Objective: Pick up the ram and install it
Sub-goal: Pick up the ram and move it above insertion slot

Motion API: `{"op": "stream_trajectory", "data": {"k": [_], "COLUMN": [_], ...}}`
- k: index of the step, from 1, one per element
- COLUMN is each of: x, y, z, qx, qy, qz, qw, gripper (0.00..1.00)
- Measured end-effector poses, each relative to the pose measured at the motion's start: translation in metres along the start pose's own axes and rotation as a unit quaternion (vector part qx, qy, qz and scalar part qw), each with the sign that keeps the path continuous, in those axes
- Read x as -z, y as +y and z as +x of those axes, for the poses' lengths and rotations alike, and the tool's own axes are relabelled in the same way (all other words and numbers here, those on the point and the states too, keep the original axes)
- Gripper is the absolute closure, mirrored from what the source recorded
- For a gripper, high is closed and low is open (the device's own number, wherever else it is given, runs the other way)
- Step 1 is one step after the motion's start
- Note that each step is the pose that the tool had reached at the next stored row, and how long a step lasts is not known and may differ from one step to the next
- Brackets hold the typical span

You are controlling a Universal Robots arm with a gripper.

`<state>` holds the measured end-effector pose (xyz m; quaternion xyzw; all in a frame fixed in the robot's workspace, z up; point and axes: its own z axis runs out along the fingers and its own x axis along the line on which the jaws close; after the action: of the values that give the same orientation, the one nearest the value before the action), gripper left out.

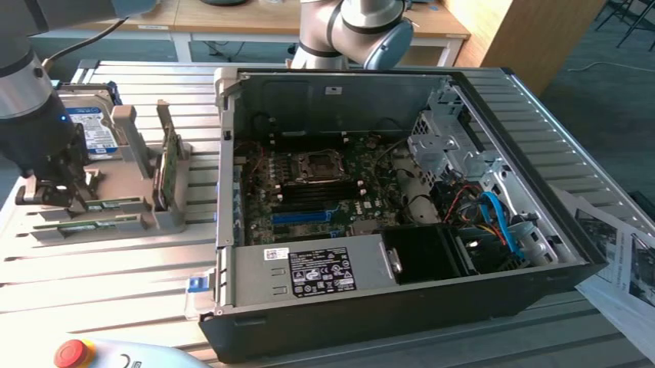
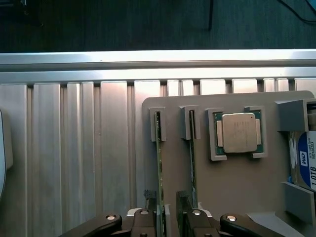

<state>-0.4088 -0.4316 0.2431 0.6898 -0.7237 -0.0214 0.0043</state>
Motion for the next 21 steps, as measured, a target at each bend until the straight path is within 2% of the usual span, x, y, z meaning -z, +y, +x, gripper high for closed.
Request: {"op": "stream_trajectory", "data": {"k": [7, 12, 21], "x": [-0.0001, -0.0007, -0.0164], "y": [-0.0005, -0.0006, -0.0011], "z": [0.000, 0.000, 0.000], "qx": [0.025, 0.028, 0.028], "qy": [0.0010, 0.0010, 0.0010], "qz": [-0.0012, -0.0014, -0.0014], "qw": [0.9997, 0.9996, 0.9996], "gripper": [0.70, 0.70, 0.70]}}
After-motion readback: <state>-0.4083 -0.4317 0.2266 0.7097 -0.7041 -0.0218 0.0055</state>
